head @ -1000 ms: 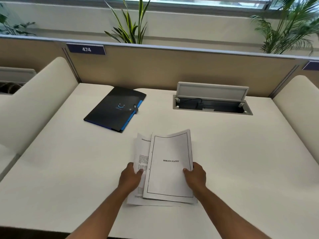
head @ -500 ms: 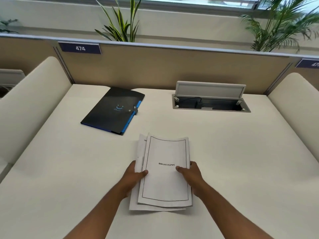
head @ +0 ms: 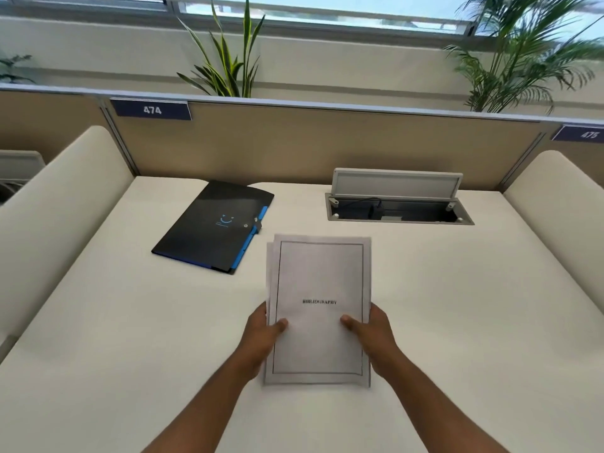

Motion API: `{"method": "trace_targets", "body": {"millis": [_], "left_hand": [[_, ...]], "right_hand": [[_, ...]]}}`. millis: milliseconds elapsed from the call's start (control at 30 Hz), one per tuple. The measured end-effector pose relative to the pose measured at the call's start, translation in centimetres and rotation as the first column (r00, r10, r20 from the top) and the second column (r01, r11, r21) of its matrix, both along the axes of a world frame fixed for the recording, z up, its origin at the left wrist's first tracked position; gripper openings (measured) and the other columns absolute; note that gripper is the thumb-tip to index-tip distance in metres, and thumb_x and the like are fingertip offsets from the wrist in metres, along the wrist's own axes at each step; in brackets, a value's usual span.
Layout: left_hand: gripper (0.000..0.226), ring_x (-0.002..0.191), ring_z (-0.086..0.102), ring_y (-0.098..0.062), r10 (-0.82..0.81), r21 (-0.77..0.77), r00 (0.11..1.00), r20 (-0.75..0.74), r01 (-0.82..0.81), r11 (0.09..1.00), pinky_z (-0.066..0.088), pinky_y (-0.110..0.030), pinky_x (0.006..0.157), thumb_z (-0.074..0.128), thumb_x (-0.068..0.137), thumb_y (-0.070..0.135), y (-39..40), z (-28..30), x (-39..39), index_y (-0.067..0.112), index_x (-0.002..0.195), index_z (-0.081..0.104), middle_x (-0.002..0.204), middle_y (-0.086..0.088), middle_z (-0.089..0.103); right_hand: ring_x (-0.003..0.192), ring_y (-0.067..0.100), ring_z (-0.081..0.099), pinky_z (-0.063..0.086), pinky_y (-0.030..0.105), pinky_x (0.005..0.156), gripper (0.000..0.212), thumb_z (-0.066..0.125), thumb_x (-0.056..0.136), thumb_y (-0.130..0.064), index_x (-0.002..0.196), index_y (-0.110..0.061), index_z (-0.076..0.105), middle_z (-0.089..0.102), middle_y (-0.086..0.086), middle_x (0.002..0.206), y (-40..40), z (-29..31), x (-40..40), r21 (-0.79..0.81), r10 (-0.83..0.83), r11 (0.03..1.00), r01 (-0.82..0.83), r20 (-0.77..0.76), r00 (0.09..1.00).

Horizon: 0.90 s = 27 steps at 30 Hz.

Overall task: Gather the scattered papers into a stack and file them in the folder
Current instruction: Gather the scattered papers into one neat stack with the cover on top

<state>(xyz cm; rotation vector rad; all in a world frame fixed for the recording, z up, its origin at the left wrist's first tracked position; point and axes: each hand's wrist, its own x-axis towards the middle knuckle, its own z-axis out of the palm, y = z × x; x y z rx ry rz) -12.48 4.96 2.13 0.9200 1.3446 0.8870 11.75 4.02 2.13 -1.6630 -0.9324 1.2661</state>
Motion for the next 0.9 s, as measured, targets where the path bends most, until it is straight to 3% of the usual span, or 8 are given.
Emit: {"method": "trace_targets", "body": {"millis": [167, 267, 333, 433, 533, 633, 800, 900], "left_hand": [[0.036, 0.107, 0.065, -0.011, 0.012, 0.252, 1.0, -0.012, -0.008, 0.968, 0.06, -0.029, 0.083, 0.064, 0.095, 0.025, 1.8, 4.5, 1.0, 0.039, 0.126, 0.053, 0.117, 0.014, 0.067], [0.033, 0.103, 0.066, -0.009, 0.085, 0.384, 0.992, -0.097, -0.042, 0.922, 0.059, -0.023, 0.078, 0.07, 0.09, 0.029, 2.3, 5.9, 1.7, 0.039, 0.118, 0.055, 0.11, 0.015, 0.067], [0.043, 0.101, 0.065, -0.007, 0.134, 0.434, 0.984, -0.114, -0.072, 0.898, 0.058, -0.019, 0.078, 0.076, 0.084, 0.028, 2.4, 6.3, 1.8, 0.033, 0.122, 0.056, 0.107, 0.017, 0.067], [0.036, 0.093, 0.066, -0.004, 0.136, 0.501, 0.985, -0.105, -0.066, 0.863, 0.055, -0.015, 0.072, 0.082, 0.076, 0.027, 2.5, 6.8, 1.4, 0.03, 0.106, 0.063, 0.096, 0.018, 0.068], [0.028, 0.076, 0.067, -0.011, 0.082, 0.489, 0.997, -0.012, -0.066, 0.87, 0.056, -0.022, 0.066, 0.083, 0.072, 0.028, 2.7, 7.1, 1.4, 0.015, 0.092, 0.068, 0.083, 0.003, 0.071], [0.023, 0.079, 0.068, -0.02, 0.047, 0.47, 0.999, -0.015, -0.034, 0.882, 0.059, -0.028, 0.069, 0.083, 0.076, 0.016, 3.0, 7.2, 1.9, 0.012, 0.093, 0.07, 0.083, 0.001, 0.072], [0.035, 0.094, 0.069, -0.003, 0.119, 0.511, 0.993, -0.003, -0.101, 0.854, 0.056, -0.015, 0.071, 0.082, 0.073, 0.035, 2.8, 7.6, 2.0, 0.049, 0.102, 0.068, 0.099, 0.022, 0.073], [0.041, 0.096, 0.069, -0.002, 0.075, 0.499, 0.997, -0.029, -0.05, 0.865, 0.057, -0.018, 0.07, 0.082, 0.072, 0.039, 2.1, 7.1, 2.6, 0.059, 0.104, 0.065, 0.101, 0.022, 0.072]], "right_hand": [[0.094, 0.018, 0.076, 0.062, 0.029, 0.075, 0.041, 0.087, 0.075, -0.034, 0.111, -0.023, 0.07, 0.079, 0.0, 0.105, 1.0, 4.4, -0.7, 0.319, -0.098, 0.94, 0.12, -0.084, 0.992], [0.092, 0.014, 0.074, 0.06, 0.024, 0.071, 0.051, 0.088, 0.066, -0.044, 0.11, -0.026, 0.068, 0.077, -0.005, 0.102, 1.3, 5.8, -1.2, 0.41, -0.104, 0.906, 0.107, -0.03, 0.994], [0.095, 0.016, 0.073, 0.061, 0.028, 0.073, 0.058, 0.09, 0.062, -0.041, 0.112, -0.023, 0.068, 0.077, -0.003, 0.102, 1.4, 6.0, -1.2, 0.42, -0.097, 0.902, 0.101, -0.032, 0.995], [0.1, 0.016, 0.074, 0.062, 0.028, 0.076, 0.065, 0.095, 0.061, -0.035, 0.118, -0.021, 0.069, 0.077, 0.0, 0.107, 1.5, 6.1, -0.6, 0.453, -0.076, 0.886, 0.094, -0.058, 0.995], [0.096, 0.015, 0.075, 0.061, 0.027, 0.074, 0.053, 0.097, 0.061, -0.031, 0.109, -0.03, 0.074, 0.079, -0.001, 0.103, 1.7, 6.3, -0.4, 0.446, -0.025, 0.894, 0.048, -0.056, 0.998], [0.09, 0.014, 0.076, 0.06, 0.028, 0.073, 0.042, 0.097, 0.067, -0.018, 0.098, -0.037, 0.078, 0.08, -0.002, 0.097, 2.0, 6.3, -0.7, 0.414, -0.02, 0.91, 0.036, -0.045, 0.999], [0.086, 0.017, 0.077, 0.06, 0.027, 0.069, 0.04, 0.096, 0.062, -0.032, 0.098, -0.031, 0.079, 0.081, 0.001, 0.095, 2.4, 6.8, -0.5, 0.447, -0.038, 0.891, 0.08, -0.101, 0.994], [0.094, 0.018, 0.076, 0.061, 0.028, 0.072, 0.046, 0.096, 0.065, -0.025, 0.105, -0.033, 0.076, 0.08, 0.002, 0.102, 2.1, 6.2, -1.0, 0.424, 0.024, 0.906, 0.019, -0.097, 0.995]]}}
